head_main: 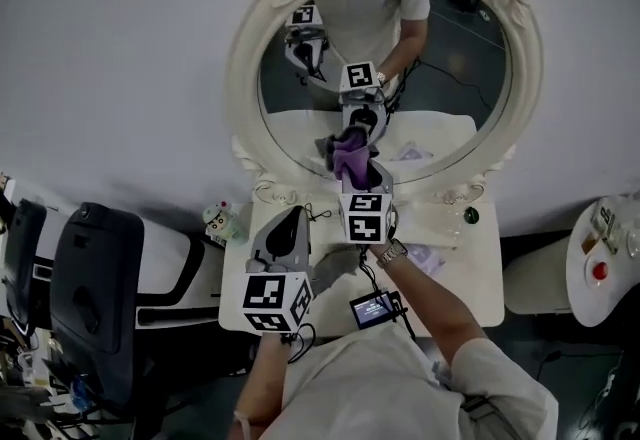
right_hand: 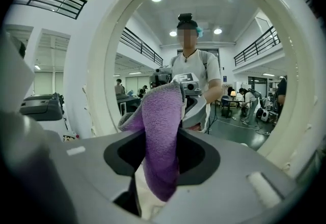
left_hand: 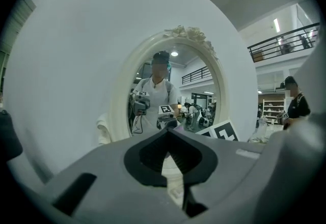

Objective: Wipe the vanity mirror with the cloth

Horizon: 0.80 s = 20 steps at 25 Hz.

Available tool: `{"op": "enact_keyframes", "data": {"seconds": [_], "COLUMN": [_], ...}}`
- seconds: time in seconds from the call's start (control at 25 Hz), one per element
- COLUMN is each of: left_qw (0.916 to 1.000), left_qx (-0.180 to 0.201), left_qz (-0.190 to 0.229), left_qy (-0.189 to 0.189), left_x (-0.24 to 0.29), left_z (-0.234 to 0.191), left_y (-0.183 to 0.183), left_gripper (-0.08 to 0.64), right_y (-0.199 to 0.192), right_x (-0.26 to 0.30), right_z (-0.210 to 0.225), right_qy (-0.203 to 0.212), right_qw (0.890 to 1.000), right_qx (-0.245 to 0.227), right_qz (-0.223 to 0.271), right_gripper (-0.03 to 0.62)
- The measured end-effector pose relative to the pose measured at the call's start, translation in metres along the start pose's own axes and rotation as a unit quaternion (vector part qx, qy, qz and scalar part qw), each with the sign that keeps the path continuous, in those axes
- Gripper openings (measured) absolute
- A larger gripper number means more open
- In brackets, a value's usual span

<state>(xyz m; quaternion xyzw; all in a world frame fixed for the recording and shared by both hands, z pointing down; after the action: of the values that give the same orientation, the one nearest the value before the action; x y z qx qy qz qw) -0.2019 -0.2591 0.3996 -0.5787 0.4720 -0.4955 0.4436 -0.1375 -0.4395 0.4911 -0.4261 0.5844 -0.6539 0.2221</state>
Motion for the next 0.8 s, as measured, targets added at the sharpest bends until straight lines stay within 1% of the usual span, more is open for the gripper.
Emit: {"op": "enact_keyframes", "data": {"seconds": [0.2,0.44,0.64,0.8], "left_qw": [0.9981,0.9945,0.9922,0.9924], "left_qx": [0.007,0.005,0.005,0.003], "left_qz": [-0.004,-0.006,-0.008,-0.009], "left_qy": [-0.062,-0.105,-0.124,-0.123], "left_x": [0.033,0.059,0.068,0.068], "left_z": [0.038,0.071,0.087,0.086], "left_y": [0.001,-0.001,-0.003,-0.004], "left_gripper": [0.003,0.003,0.003,0.003], "right_y": [-0.006,-0.018,-0.022,-0.029], "right_x": [-0.015,-0.031,-0.042,-0.044], "right_z": [0.060,0.131,0.169,0.185], "right_qy": [-0.048,-0.108,-0.142,-0.161], "right_qw": [0.999,0.994,0.990,0.986], "right_qx": [0.003,0.005,0.007,0.008], "right_qz": [-0.004,-0.013,-0.023,-0.029], "right_gripper": [0.164,0.164,0.164,0.164]}}
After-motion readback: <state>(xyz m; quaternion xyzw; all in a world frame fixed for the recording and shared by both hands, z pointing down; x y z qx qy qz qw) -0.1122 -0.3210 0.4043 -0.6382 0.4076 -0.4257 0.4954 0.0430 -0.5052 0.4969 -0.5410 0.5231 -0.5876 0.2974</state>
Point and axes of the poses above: the fingertips, and each gripper's own axes: x forward along the fingers, z to its right, y out of its top, the point moved 5 cm from there along -x, backward along the fingers, and after that the axes turned 5 degrees about -y, right-handed, at the moved point
